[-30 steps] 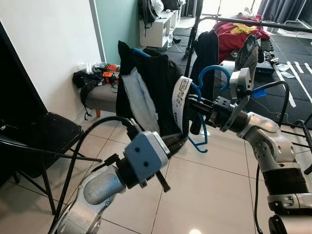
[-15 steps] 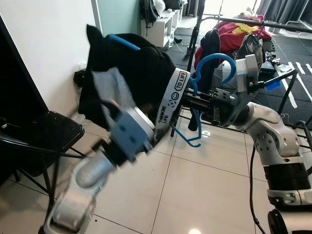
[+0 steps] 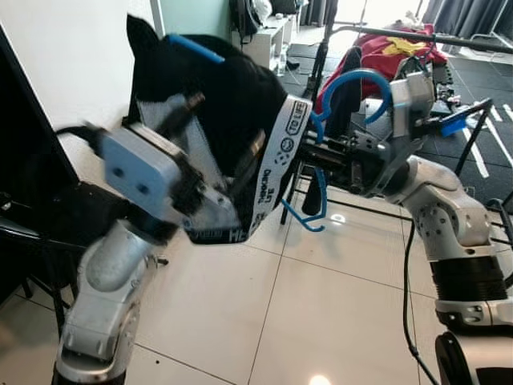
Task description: Hang hanger
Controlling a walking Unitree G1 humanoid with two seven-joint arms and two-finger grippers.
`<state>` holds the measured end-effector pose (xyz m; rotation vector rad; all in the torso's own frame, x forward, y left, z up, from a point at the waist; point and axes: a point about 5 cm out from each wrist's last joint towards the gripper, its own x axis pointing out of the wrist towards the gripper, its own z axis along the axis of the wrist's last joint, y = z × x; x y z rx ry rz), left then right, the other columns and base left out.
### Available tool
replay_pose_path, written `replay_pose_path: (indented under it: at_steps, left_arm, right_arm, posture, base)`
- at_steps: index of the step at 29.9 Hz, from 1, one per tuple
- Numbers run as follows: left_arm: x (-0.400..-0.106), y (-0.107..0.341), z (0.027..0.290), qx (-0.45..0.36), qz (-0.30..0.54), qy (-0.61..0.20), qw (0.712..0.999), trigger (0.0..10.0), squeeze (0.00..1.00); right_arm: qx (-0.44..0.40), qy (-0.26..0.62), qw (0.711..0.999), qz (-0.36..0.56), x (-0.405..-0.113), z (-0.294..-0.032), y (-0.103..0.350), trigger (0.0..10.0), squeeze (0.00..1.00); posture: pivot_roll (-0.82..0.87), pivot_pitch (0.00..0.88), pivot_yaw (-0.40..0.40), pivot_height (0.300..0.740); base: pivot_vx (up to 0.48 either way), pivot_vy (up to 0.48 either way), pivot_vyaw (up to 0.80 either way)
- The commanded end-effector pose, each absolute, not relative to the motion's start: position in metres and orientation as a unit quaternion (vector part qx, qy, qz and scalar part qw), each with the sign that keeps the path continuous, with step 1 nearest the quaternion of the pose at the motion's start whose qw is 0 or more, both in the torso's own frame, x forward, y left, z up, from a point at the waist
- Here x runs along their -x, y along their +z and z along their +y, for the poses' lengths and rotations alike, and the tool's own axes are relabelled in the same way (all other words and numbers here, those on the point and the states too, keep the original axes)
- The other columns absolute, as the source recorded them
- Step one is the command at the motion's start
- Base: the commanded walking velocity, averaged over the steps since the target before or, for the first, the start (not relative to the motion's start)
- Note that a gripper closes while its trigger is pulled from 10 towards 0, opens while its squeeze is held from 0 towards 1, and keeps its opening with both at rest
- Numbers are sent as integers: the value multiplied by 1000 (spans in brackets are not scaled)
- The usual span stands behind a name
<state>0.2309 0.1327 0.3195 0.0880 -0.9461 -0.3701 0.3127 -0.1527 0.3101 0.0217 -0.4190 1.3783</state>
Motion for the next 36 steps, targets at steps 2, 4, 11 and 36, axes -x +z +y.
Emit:
replay_pose_path:
  at_steps: [2, 4, 11, 36]
  left_arm:
    - [-227, 330, 146, -14, -482, -154, 862, 10000, 1000]
    - [-226, 335, 152, -4, -490, -149, 859, 10000, 1000]
    - [-227, 329, 153, 16, -479, -172, 861, 10000, 1000]
    - [-230, 291, 147, 49, -416, -167, 893, 10000, 1000]
  right_arm:
    - [-7, 639, 737, -220, -306, -156, 326, 10000, 0]
    - [-8, 637, 738, -223, -305, -158, 328, 10000, 0]
    - [-11, 618, 749, -238, -309, -162, 335, 10000, 0]
    - [15, 613, 778, -134, -312, -167, 292, 10000, 0]
  posture:
    - [-58, 62, -22, 740]
    - [-58, 65, -22, 740]
    - [-62, 67, -22, 740]
    - [-57, 83, -33, 740]
  base:
    - [0, 0, 0]
    - [0, 0, 0]
    - [0, 0, 0]
    - [0, 0, 0]
